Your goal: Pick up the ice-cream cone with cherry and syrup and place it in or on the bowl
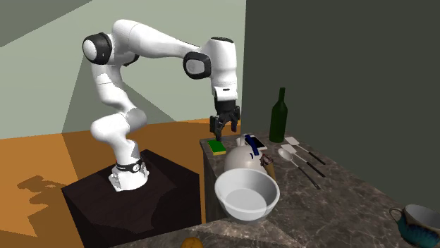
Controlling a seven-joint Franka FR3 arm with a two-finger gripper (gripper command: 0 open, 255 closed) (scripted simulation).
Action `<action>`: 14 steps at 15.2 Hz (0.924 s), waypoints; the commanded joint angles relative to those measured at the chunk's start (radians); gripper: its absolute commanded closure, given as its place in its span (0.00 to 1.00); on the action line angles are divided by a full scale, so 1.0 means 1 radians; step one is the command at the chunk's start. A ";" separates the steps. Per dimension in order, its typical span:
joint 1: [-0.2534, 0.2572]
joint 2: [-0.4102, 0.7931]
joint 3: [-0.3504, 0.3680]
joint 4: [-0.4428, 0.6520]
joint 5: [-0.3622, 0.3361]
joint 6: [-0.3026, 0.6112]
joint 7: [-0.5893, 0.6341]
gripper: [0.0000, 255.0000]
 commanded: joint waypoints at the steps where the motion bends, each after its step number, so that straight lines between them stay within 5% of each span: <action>1: 0.007 0.076 0.016 0.054 -0.005 0.013 0.041 0.00; 14: 0.087 0.588 0.043 0.548 -0.073 -0.023 0.239 0.00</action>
